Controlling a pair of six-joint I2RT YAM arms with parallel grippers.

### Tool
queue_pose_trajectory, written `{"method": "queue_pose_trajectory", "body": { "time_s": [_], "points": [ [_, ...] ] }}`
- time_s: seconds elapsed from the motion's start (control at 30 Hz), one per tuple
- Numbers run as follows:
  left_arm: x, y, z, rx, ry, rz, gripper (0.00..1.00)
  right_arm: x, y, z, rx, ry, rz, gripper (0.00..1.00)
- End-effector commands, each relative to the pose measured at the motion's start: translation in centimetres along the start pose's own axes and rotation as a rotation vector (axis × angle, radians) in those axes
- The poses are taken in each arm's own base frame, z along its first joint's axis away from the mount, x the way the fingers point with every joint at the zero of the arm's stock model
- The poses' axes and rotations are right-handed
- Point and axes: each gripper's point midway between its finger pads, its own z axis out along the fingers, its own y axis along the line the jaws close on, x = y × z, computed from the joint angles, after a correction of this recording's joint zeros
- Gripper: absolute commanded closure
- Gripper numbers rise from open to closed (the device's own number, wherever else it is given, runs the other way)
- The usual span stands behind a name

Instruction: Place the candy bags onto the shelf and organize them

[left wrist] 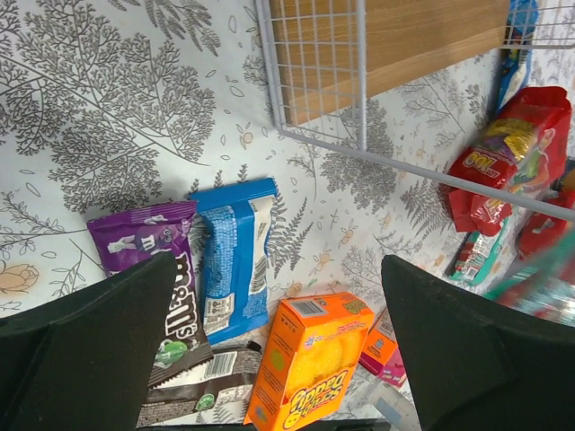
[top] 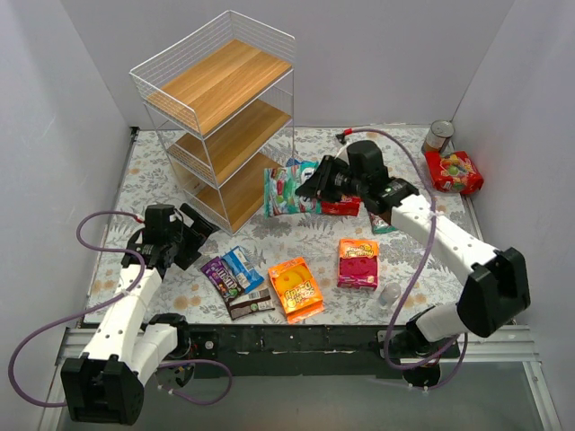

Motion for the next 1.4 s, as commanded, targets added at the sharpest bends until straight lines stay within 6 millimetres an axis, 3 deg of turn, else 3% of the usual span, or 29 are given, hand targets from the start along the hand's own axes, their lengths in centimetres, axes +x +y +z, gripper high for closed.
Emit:
{"method": "queue_pose_trajectory", "body": {
  "time_s": [0.0, 0.1, 0.13, 0.3, 0.33, 0.57, 0.7, 0.87, 0.9, 1.03, 1.07, 1.13, 1.17, 1.37],
  "points": [
    [-0.6, 0.1, 0.6, 0.006, -0.042, -0.002, 0.02, -5.8, 4.1, -5.7, 0.035, -0.223, -0.148, 0.99],
    [-0.5, 0.2, 0.8, 0.006, -0.040, -0.007, 0.02, -8.0, 5.3, -8.5, 0.073, -0.321, -0.180, 0.99],
    [-0.4, 0.3, 0.9, 0.005, -0.036, -0.007, 0.02, -9.0, 6.7, -9.8, 0.058, -0.365, -0.204, 0.99],
    [-0.2, 0.3, 1.1, 0.007, -0.024, -0.013, 0.02, -11.8, 10.9, -12.6, -0.012, -0.462, -0.265, 0.99],
    [-0.1, 0.2, 1.0, 0.010, -0.023, -0.013, 0.02, -12.8, 12.9, -13.8, -0.049, -0.496, -0.289, 0.99],
    [-0.4, -0.2, 0.7, 0.024, -0.029, -0.010, 0.02, -15.8, 19.0, -14.9, -0.211, -0.557, -0.314, 0.99],
    [-0.6, -0.5, 0.3, 0.029, -0.035, -0.006, 0.02, -17.2, 21.9, -13.3, -0.347, -0.563, -0.288, 0.99],
    [0.0, -0.5, -0.5, 0.040, -0.016, -0.025, 0.02, -19.3, 23.9, -12.1, -0.484, -0.648, -0.171, 0.99],
    [0.2, -0.5, -0.8, 0.044, -0.015, -0.028, 0.02, -19.7, 23.7, -11.2, -0.500, -0.646, -0.119, 0.99],
    [-0.1, -0.9, -2.1, 0.086, -0.054, -0.028, 0.02, -21.3, 26.8, -10.1, -0.611, -0.653, -0.110, 0.99],
    [-0.2, -0.9, -2.2, 0.087, -0.060, -0.026, 0.02, -21.3, 26.8, -8.5, -0.621, -0.636, -0.099, 0.99],
    [-0.5, -1.1, -2.5, 0.091, -0.072, -0.016, 0.02, -21.9, 27.8, -8.5, -0.665, -0.648, -0.055, 0.99],
    [-0.5, -1.0, -2.6, 0.082, -0.074, -0.016, 0.02, -22.1, 27.5, -7.0, -0.665, -0.636, -0.032, 0.99],
    [-1.1, -1.2, -3.1, 0.069, -0.093, 0.006, 0.02, -22.7, 27.7, -4.5, -0.750, -0.602, 0.088, 0.99]
  ]
}}
